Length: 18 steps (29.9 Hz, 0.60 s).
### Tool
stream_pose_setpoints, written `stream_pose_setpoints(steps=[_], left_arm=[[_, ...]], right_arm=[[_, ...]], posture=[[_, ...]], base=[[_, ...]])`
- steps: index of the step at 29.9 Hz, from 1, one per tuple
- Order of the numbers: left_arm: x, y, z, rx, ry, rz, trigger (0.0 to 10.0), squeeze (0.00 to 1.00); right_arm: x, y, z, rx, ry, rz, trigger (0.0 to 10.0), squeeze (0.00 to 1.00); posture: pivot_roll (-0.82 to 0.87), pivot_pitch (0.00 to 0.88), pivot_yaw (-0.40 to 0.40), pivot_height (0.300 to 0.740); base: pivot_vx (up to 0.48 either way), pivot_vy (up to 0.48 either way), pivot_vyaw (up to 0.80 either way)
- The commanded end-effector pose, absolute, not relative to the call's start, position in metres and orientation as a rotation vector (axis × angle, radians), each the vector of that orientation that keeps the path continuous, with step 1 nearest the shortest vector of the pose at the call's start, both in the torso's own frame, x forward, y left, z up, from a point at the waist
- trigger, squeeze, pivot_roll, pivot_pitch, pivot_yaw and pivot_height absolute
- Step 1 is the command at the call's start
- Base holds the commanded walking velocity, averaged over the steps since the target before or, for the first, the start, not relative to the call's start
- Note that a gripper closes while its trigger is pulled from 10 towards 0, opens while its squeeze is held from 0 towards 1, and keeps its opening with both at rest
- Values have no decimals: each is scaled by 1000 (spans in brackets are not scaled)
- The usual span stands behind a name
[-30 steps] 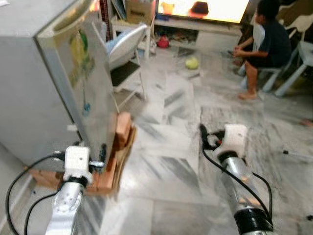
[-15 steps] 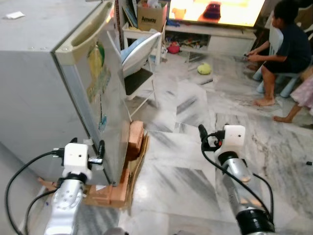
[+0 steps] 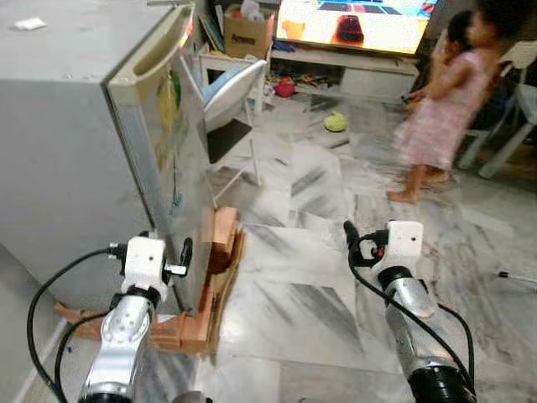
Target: Restocking fridge
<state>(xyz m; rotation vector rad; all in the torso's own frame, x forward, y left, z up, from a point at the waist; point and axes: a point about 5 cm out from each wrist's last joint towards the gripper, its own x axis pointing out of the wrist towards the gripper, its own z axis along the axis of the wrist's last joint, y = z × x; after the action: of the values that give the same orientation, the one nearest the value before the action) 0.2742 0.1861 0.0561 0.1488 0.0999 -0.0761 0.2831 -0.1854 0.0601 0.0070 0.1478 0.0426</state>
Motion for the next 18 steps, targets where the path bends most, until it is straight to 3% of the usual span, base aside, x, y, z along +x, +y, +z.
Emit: stream_pose_setpoints(steps=[1, 18], left_arm=[[278, 184, 56, 161, 98, -84, 10000, 0], [324, 195, 75, 161, 66, 41, 10000, 0]], right_arm=[[282, -186, 62, -7, 150, 54, 10000, 0], [266, -198, 63, -49, 184, 57, 10000, 0]], posture=[[25, 3, -88, 740], [-42, 44, -100, 740]], base=[[0, 0, 0], [0, 0, 0]])
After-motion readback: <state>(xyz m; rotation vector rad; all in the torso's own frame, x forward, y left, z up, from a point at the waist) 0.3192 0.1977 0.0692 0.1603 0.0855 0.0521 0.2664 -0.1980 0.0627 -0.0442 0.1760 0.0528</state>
